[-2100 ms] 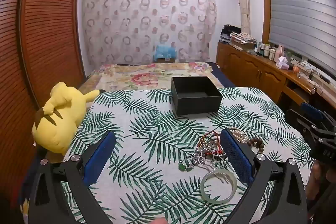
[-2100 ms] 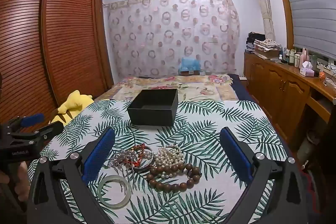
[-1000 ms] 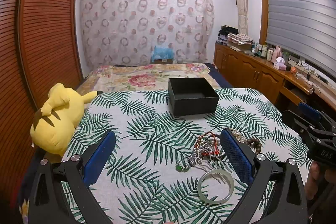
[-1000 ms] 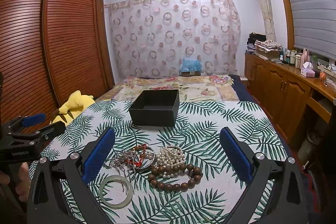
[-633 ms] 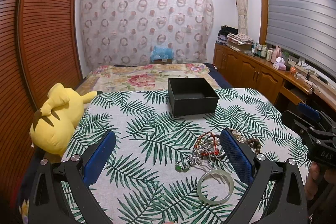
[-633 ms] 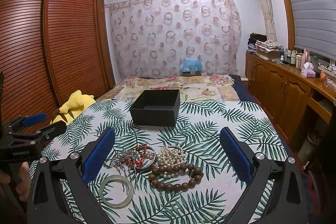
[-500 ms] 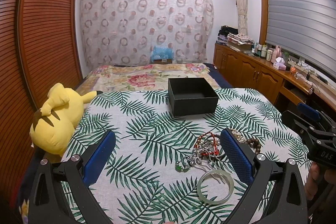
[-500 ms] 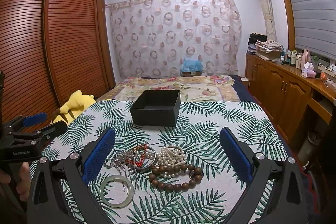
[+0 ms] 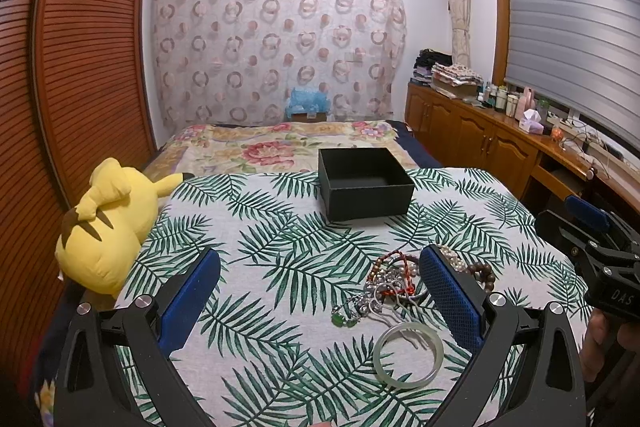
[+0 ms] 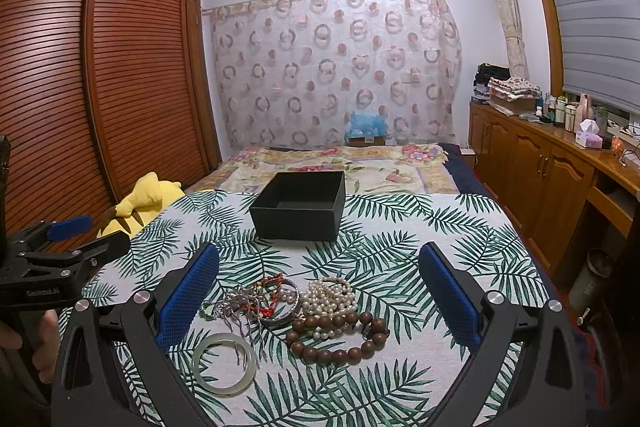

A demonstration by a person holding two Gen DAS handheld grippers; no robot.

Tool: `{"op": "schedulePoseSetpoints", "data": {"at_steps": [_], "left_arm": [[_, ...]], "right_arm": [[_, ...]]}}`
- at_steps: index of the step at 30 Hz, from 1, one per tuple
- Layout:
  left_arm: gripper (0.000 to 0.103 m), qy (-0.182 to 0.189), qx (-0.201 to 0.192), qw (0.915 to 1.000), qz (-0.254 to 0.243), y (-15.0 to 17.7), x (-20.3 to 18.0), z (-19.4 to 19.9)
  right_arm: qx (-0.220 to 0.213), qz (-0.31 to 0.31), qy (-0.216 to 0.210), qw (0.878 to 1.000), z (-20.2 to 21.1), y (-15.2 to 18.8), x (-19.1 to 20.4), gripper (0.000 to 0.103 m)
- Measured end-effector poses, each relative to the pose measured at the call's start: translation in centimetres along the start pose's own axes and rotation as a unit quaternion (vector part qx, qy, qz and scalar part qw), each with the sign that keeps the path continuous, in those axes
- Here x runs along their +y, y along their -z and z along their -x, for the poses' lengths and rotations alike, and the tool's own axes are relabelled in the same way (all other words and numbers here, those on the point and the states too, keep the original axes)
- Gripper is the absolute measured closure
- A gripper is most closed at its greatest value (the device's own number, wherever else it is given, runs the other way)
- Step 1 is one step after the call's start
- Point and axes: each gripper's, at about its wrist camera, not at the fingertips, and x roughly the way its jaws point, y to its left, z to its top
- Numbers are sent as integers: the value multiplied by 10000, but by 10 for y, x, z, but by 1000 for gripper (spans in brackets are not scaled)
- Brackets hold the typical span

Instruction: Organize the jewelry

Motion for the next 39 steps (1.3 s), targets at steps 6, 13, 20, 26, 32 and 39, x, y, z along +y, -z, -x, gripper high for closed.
{"op": "schedulePoseSetpoints", "data": {"at_steps": [6,13,20,26,32,39], "left_arm": [[6,5,-1,10000,1,0,0,0],[6,3,0,10000,1,0,0,0],[6,7,-2,10000,5,0,1,0],[6,8,1,10000,5,0,0,0],[6,74,110,9999,-2,5,-7,-8],[6,250,464,9986,-73,16,-11,-24]], "right_arm": [[1,-9,-2,10000,0,0,0,3],[-2,-3,0,10000,0,0,0,3],[-4,-6,-8,10000,0,1,0,3],[-5,-5,-6,10000,0,1,0,3],[52,-4,-76,10000,-5,1,6,3],[235,73,-182,9995,-2,12,14,3]]}}
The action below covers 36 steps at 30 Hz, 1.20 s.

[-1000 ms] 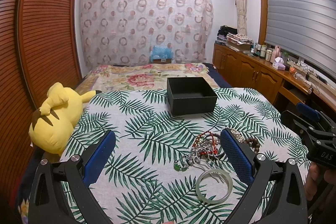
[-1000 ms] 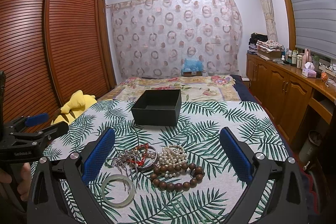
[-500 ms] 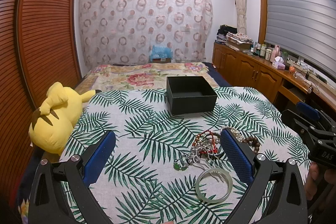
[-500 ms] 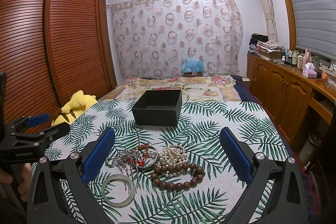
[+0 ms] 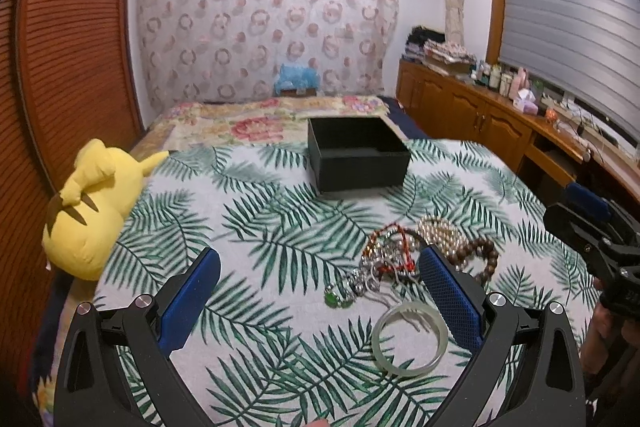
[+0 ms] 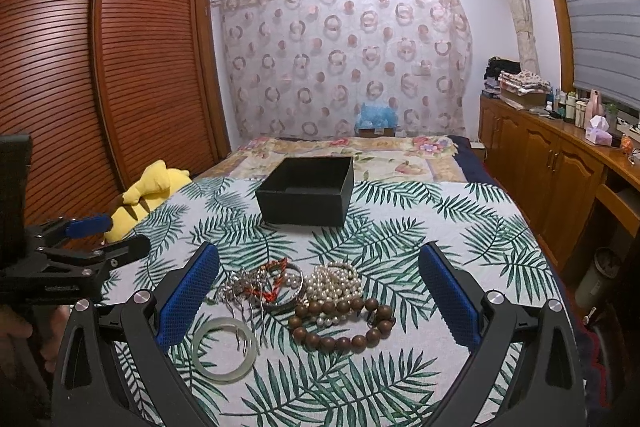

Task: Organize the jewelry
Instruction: 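Grasp the pale green jade bangle with the left tool while the right tool reaches the silver hair comb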

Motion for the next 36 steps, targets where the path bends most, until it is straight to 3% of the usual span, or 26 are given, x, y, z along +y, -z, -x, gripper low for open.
{"op": "schedulePoseSetpoints", "data": {"at_steps": [15,23,30,36], "left_arm": [[6,422,848,9954,-144,21,5,-43],[8,849,1180,9889,-311,36,-5,-62],[52,1209,1461,9809,-428,46,-17,-76],[79,1169,1377,9812,-680,45,-27,-82]], "right_arm": [[398,195,-50,9990,-21,19,-11,3],[511,218,-51,9984,-27,27,-16,3],[703,260,-66,9972,-35,34,-17,3],[791,314,-85,9963,-40,37,-17,3]]}}
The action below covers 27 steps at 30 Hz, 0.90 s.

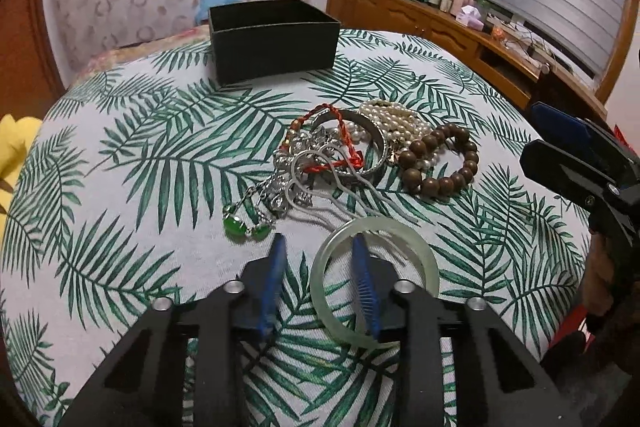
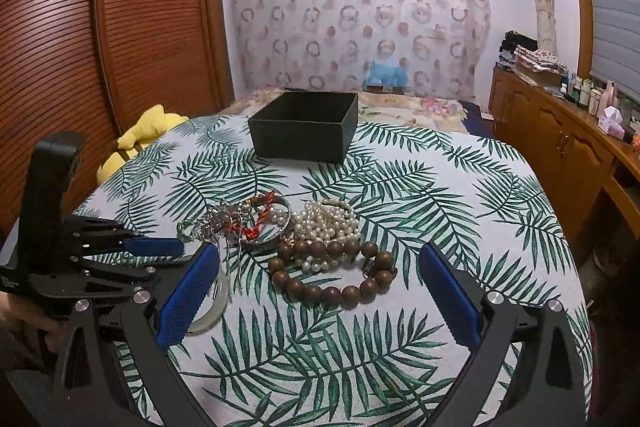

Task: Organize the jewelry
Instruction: 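Grasp the pale green jade bangle with the left tool while the right tool reaches the silver hair comb, then grasp and lift the silver hair comb with the right tool while the left tool holds the bangle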

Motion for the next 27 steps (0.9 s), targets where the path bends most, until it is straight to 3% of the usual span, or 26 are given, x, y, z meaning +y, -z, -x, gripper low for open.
{"op": "schedulePoseSetpoints", "data": {"at_steps": [4,12,19,23,27], "left_arm": [[96,-88,-73,9998,-137,2,-1,1],[96,-225,-546,9981,172,7,21,32],[96,-452,-956,9931,513,14,48,63],[96,-580,-1061,9905,659,16,63,71],[96,-646,-1131,9886,751,19,73,76]], "right_arm": [[43,71,-14,10000,-4,1,2,3],[234,323,-219,9990,-22,-6,14,8],[482,578,-698,9947,-44,-16,36,18],[624,758,-982,9903,-57,-22,53,26],[809,920,-1216,9850,-71,-25,66,28]]}}
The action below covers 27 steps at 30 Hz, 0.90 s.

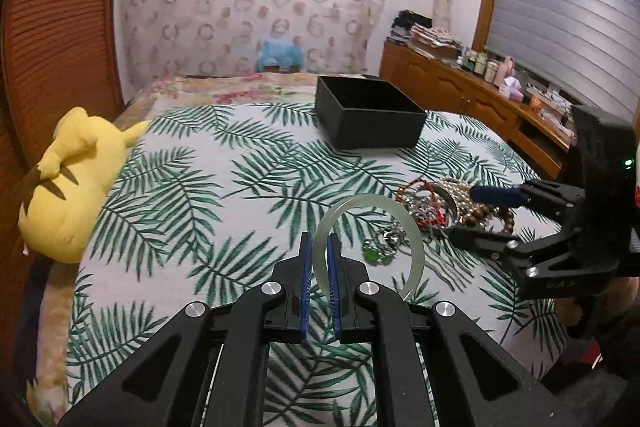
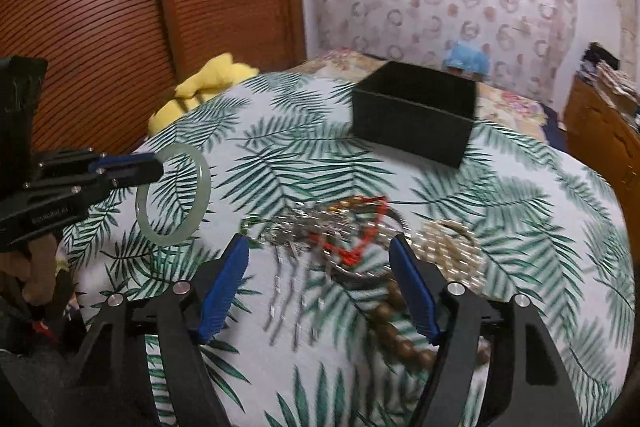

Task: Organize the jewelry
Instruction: 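Grasp and lift the silver hair comb with the right tool while the left tool holds the bangle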

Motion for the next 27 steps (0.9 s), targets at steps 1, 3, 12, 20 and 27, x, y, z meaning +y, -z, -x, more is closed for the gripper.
{"op": "schedulePoseSetpoints", "data": {"at_steps": [1,3,12,20,27], "left_arm": [[96,-11,-26,10000,25,0,2,1],[96,-32,-54,10000,48,1,6,3],[96,-49,-76,9999,120,4,11,5],[96,-49,-58,9999,120,5,12,4],[96,-57,-71,9999,99,6,12,2]], "right_arm": [[23,36,-22,10000,-3,-2,2,28],[49,114,-95,9999,-11,-7,6,28],[402,399,-32,9984,-38,-17,10,28],[740,594,91,9954,-58,-11,12,28],[675,594,113,9959,-57,-12,9,42]]}}
